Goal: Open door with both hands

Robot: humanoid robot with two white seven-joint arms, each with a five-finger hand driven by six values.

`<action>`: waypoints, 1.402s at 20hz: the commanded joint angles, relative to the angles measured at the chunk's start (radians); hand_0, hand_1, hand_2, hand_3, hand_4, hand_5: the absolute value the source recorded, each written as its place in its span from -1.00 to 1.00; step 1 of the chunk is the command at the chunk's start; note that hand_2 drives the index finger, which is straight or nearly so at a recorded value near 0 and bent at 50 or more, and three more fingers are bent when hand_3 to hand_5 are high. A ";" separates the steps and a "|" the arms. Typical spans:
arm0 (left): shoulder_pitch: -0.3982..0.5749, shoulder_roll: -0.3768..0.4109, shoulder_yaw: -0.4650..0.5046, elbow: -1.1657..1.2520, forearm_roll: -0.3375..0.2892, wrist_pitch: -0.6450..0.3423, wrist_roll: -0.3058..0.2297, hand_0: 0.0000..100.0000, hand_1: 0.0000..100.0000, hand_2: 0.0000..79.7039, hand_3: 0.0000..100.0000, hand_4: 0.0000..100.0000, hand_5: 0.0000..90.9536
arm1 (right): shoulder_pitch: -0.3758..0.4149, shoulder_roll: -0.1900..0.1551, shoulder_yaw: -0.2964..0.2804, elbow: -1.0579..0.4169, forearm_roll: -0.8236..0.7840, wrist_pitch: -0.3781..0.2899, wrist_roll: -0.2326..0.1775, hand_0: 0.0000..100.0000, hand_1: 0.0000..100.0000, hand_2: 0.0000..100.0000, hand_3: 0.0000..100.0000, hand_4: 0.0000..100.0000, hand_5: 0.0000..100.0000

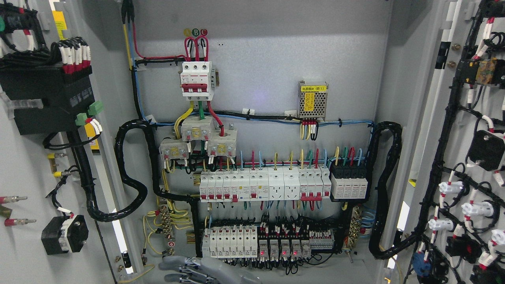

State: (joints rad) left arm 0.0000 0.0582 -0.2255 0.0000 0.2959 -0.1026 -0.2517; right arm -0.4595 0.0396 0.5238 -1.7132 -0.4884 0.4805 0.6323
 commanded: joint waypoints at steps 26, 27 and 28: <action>0.009 -0.003 0.000 0.018 0.000 0.000 0.000 -1.00 -1.00 -1.00 -1.00 -1.00 -1.00 | -0.093 0.111 0.340 -0.023 0.040 -0.048 -0.135 -0.59 -0.76 -1.00 -1.00 -1.00 -1.00; 0.009 -0.003 0.000 0.018 0.000 0.000 0.000 -1.00 -1.00 -1.00 -1.00 -1.00 -1.00 | -0.093 0.111 0.332 -0.023 0.040 -0.037 -0.135 -0.59 -0.76 -1.00 -1.00 -1.00 -1.00; 0.009 -0.003 0.000 0.018 0.000 0.000 0.000 -1.00 -1.00 -1.00 -1.00 -1.00 -1.00 | -0.090 0.108 0.325 -0.019 0.042 -0.034 -0.135 -0.59 -0.76 -1.00 -1.00 -1.00 -1.00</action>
State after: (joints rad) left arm 0.0000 0.0577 -0.2255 0.0000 0.2960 -0.1030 -0.2517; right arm -0.5417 0.1396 0.8019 -1.7328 -0.4472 0.4339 0.4962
